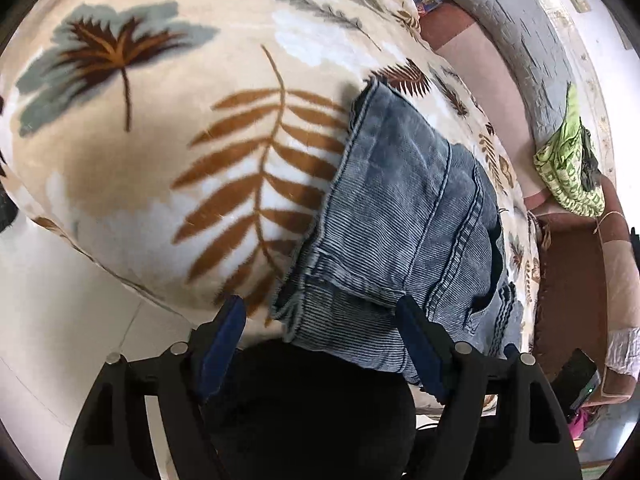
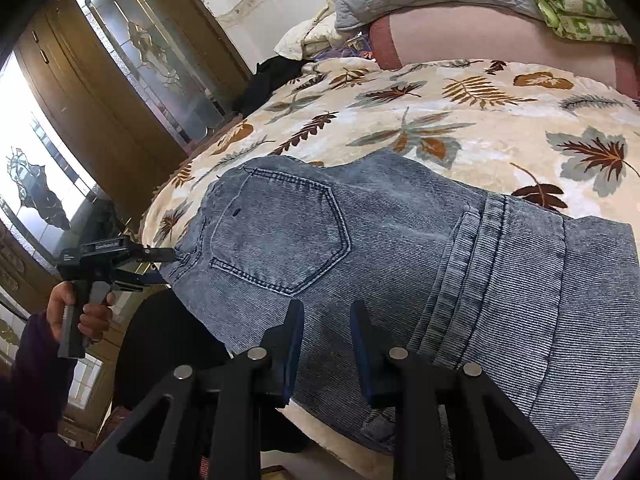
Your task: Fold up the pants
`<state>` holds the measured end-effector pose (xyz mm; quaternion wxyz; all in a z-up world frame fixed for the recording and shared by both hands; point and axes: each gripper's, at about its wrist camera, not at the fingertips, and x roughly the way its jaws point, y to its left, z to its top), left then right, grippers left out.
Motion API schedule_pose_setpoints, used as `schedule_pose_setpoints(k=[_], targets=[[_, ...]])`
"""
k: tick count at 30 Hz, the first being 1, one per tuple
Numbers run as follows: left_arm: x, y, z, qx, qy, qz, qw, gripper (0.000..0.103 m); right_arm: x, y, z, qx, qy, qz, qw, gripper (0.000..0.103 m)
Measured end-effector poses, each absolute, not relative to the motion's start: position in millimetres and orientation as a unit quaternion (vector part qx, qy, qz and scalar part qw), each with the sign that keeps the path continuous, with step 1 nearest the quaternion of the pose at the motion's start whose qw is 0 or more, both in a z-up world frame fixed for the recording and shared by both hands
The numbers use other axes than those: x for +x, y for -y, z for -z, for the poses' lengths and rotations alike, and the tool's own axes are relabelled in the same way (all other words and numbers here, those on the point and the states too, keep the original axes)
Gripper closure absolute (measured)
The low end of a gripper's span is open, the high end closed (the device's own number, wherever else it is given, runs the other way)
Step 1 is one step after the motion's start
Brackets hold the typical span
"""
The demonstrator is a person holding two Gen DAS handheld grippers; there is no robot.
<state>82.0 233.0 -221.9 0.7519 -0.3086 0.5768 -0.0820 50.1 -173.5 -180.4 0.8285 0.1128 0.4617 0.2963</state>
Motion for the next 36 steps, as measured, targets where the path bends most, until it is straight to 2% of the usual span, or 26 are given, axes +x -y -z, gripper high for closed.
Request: schedule_pose_setpoints(k=[4,8,10,12,13,19,25,36], targets=[[86,-224,223,-0.301,-0.581,0.091,0.751,0.027,50,172,181,0.107,-0.463,-0.291,0.830,0.076],[90,-221,227,-0.296,-0.583,0.087,0.751,0.036,52,178,180,0.115,-0.458,-0.278,0.836,0.076],[88,-220,225,-0.298,-0.577,0.097,0.754,0.056,54,184,179,0.124,-0.454,-0.270,0.840,0.076],[87,-220,223,-0.304,-0.571,0.106,0.755,0.070,54,187,177,0.128,-0.451,-0.264,0.843,0.076],[87,-220,221,-0.302,-0.569,0.105,0.758,0.074,54,189,177,0.130,-0.449,-0.261,0.845,0.076],[88,-204,203,-0.263,-0.551,0.095,0.786,0.080,55,202,174,0.143,-0.442,-0.246,0.851,0.076],[84,-171,148,-0.186,-0.505,0.105,0.836,0.082,56,223,173,0.160,-0.434,-0.210,0.861,0.076],[74,-55,51,-0.049,-0.431,0.218,0.874,0.083,51,328,175,0.302,-0.400,-0.076,0.862,0.076]])
